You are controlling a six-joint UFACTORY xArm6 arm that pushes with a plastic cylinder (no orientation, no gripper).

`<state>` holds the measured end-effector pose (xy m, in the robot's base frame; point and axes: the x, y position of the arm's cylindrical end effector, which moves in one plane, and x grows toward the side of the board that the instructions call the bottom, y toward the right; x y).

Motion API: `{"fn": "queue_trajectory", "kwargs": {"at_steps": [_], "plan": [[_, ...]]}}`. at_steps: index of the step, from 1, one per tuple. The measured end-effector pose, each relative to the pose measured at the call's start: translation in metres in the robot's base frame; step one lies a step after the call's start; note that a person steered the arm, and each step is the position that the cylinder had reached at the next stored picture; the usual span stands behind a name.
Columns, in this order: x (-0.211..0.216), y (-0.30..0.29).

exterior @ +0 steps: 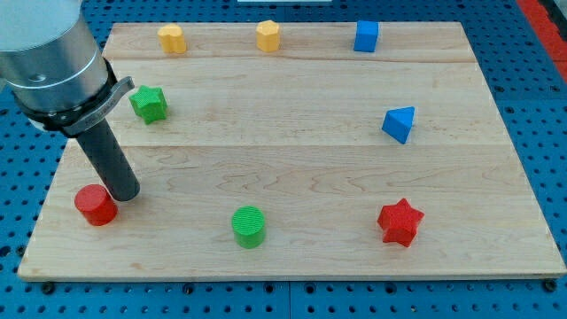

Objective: Move your arm away from the red circle

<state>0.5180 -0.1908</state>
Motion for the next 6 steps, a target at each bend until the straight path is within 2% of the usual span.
{"fn": "queue_trajectory", "kwargs": {"at_steps": [1,2,6], "plan": [[0.0,0.0],[-0.017,-0.001],[-0.019,-0.003]]}}
